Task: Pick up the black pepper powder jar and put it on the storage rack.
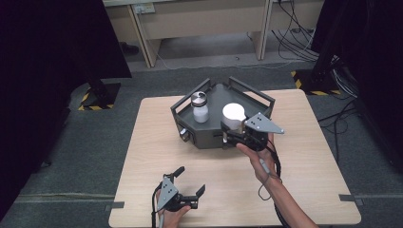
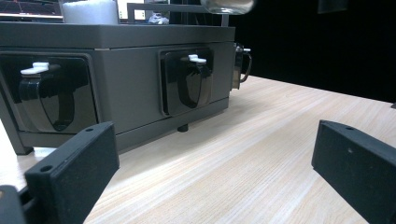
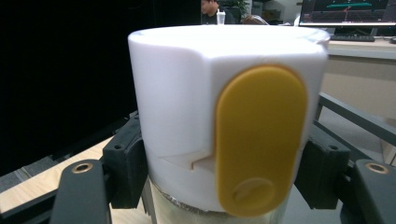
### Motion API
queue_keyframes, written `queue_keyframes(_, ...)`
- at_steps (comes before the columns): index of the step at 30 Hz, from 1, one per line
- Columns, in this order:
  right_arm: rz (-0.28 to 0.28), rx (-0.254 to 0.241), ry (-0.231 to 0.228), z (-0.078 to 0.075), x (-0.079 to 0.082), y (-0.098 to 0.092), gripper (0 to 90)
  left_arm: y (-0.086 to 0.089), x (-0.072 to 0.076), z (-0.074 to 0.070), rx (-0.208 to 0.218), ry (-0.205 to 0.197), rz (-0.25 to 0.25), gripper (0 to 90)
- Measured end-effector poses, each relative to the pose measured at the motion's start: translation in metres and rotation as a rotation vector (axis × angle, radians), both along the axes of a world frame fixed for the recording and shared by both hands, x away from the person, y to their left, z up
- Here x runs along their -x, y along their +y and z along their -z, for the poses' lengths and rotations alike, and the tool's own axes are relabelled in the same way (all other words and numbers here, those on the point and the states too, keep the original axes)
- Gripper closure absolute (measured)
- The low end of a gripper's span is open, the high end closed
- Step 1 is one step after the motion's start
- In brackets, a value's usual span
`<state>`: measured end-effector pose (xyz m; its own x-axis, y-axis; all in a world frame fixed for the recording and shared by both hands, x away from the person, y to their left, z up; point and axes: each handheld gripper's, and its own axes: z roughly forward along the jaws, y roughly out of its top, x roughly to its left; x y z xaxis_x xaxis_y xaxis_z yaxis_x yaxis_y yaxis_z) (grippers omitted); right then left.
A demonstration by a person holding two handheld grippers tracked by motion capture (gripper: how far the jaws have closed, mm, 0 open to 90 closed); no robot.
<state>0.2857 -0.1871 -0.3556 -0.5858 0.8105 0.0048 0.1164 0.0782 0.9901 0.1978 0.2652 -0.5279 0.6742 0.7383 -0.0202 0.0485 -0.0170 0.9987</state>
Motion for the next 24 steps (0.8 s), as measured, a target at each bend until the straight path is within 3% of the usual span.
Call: queue_keyframes(24, 0.097, 0.001, 0.015, 0.002, -0.052, 0.027, 30.3, 0.0, 0.001, 0.0, 0.006, -0.001, 0.004, 0.1)
